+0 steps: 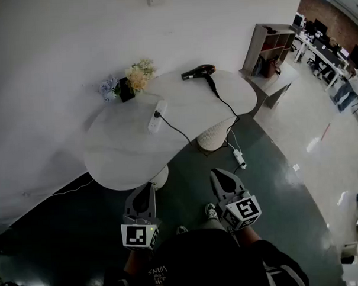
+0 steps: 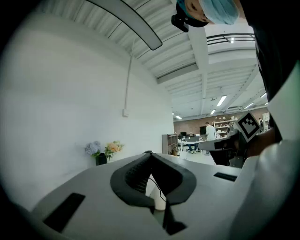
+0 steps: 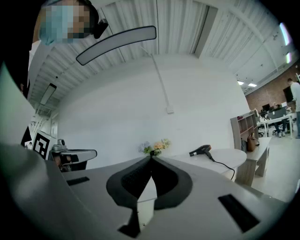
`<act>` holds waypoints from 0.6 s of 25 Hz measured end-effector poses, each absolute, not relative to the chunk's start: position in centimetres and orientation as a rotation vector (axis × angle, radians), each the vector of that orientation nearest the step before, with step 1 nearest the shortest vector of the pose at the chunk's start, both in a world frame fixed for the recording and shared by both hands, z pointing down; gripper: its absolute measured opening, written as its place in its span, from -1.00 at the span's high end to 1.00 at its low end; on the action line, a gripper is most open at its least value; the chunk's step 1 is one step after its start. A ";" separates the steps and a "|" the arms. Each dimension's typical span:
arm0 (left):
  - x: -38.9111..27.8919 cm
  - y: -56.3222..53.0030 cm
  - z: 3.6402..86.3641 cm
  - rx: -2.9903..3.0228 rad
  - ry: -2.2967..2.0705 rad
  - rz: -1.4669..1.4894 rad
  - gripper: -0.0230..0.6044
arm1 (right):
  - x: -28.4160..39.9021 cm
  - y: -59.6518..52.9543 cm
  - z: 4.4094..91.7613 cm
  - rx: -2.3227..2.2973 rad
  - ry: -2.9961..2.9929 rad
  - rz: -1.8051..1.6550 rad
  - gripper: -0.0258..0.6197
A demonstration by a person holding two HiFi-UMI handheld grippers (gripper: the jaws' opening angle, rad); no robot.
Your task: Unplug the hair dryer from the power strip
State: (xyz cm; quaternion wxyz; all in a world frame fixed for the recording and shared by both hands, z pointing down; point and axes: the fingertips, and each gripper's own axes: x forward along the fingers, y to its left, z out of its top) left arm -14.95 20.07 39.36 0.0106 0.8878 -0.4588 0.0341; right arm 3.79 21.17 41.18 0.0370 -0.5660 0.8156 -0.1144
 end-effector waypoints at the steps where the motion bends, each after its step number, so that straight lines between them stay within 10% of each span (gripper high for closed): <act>1: -15.0 20.1 39.5 2.769 -1.432 0.111 0.87 | 3.7 21.1 41.2 -1.737 2.502 -0.348 0.79; 15: -15.4 18.8 40.3 2.781 -1.423 0.102 0.87 | 3.1 19.7 40.9 -1.685 2.434 -0.331 0.78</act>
